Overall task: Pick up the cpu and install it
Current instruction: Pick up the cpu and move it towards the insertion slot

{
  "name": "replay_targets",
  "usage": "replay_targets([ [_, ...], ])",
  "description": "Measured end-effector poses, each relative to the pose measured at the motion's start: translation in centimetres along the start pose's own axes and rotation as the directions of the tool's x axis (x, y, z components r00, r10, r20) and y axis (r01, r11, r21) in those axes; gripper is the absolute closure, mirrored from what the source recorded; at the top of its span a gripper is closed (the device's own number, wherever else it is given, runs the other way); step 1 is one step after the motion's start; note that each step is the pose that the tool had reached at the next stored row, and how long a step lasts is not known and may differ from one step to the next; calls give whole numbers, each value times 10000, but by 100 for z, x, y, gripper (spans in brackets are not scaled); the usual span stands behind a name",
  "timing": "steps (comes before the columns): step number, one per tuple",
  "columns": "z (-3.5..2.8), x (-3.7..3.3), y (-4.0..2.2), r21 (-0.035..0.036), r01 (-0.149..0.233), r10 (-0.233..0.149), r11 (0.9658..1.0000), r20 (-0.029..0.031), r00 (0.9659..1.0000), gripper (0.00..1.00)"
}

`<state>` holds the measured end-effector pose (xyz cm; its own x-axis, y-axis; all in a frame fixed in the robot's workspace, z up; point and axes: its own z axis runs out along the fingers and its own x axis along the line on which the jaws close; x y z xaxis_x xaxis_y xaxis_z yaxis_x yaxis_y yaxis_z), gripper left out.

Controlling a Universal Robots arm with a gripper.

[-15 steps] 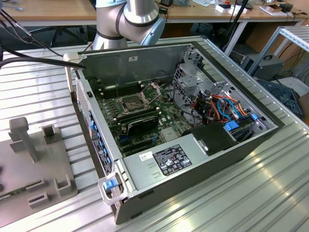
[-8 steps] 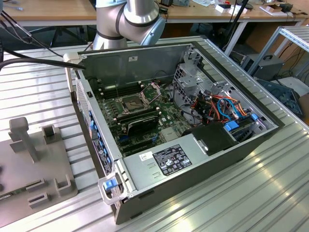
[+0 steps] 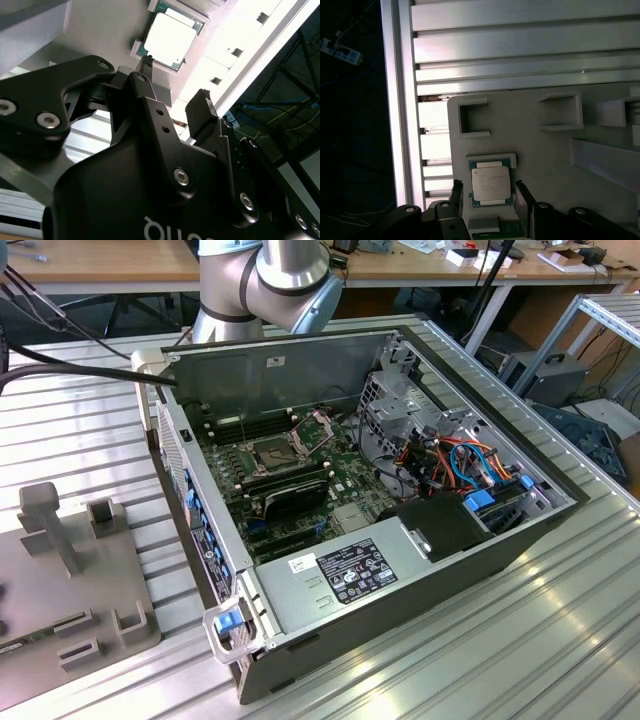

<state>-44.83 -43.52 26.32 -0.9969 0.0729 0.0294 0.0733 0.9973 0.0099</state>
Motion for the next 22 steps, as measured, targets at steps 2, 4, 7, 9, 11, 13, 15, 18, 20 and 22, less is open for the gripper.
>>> replay_targets([
  [2, 15, -1, 0, -3, 0, 0, 10000, 4, 10000, 46],
  [4, 35, -1, 0, 0, -2, 2, 10000, 1, 10000, 46],
  [7, 74, -2, -1, 0, 0, 0, 10000, 0, 10000, 46],
  [9, 98, -3, -1, -1, -1, 1, 10000, 1, 10000, 46],
  [11, 116, -3, -1, 0, -1, 1, 10000, 0, 10000, 46],
  [13, 118, -3, -1, 1, 0, 0, 10000, -2, 10000, 46],
  [15, 120, -3, -1, 0, 0, 0, 10000, 0, 10000, 46],
  [18, 120, -3, -1, 0, -1, 1, 10000, 0, 10000, 46],
  [20, 121, -3, -1, 0, 0, 0, 10000, 0, 10000, 46],
  [22, 122, -4, -1, -1, 0, 0, 10000, 1, 10000, 46],
])
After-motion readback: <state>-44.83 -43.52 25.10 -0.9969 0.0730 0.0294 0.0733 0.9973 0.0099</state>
